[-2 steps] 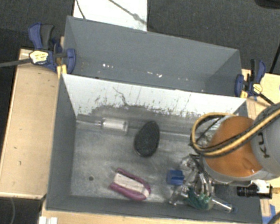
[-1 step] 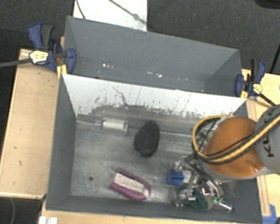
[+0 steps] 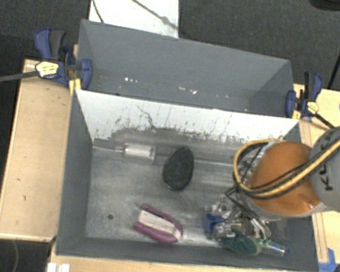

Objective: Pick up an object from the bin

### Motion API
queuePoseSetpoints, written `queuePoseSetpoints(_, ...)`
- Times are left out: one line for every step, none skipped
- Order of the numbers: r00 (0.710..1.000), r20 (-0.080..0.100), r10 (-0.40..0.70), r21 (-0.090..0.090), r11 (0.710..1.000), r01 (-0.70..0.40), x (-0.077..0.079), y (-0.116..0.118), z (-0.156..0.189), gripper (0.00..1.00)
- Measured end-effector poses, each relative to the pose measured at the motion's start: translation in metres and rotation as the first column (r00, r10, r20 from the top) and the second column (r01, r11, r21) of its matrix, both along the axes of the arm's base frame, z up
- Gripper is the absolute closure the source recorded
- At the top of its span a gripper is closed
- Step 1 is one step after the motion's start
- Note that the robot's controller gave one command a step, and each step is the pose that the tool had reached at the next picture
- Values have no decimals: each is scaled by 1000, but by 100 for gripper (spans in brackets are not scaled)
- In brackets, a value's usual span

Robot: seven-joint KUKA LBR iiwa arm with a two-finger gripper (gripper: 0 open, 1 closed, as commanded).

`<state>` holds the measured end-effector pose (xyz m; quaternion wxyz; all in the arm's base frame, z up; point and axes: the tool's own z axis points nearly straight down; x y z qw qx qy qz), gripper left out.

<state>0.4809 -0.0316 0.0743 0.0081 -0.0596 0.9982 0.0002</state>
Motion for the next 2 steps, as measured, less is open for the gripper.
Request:
queuePoseSetpoints(1000, -6, -1, 0, 1000, 1, 3, 0, 2, 100)
queuePoseSetpoints(1000, -8, -5, -1, 1000, 5, 5, 0, 70, 100)
